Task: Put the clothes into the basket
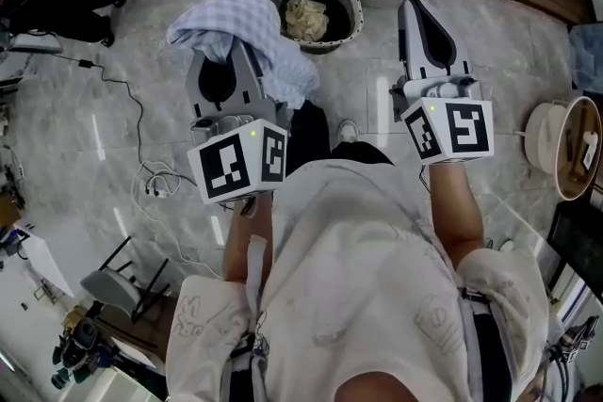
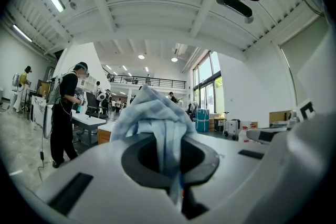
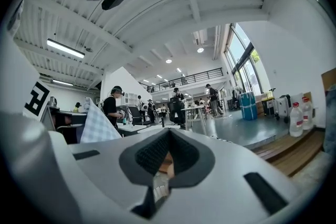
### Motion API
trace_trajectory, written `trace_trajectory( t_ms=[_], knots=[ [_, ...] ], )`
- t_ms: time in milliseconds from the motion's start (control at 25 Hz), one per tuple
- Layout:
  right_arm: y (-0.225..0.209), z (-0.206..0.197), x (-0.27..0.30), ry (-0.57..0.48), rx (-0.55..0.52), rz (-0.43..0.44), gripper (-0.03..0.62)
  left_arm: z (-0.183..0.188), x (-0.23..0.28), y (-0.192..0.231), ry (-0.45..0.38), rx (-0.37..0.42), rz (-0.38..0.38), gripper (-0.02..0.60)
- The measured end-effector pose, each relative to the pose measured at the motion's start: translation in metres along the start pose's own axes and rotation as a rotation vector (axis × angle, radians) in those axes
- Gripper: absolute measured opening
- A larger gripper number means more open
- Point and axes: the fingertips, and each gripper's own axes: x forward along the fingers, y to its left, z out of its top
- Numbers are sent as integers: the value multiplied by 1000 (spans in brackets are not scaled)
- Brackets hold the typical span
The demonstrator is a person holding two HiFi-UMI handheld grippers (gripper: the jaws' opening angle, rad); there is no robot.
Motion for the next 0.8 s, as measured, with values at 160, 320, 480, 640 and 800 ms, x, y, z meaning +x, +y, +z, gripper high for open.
trace_trajectory(
  t_ms=[160,320,480,640,800],
  knots=[
    [2,0,34,-1,-10,-26,-12,4,36,17,-14,-2,-35,14],
    [9,0,71,7,-26,-47,-12,5,72,35,-9,-20,-75,14],
    [17,3,108,11,-33,-69,-12,12,106,55,-12,-39,-108,14],
    [24,7,138,4,-40,-98,-12,23,137,74,-25,-54,-143,14],
    [25,14,160,-10,-49,-138,-12,39,165,82,-49,-67,-190,14]
  ],
)
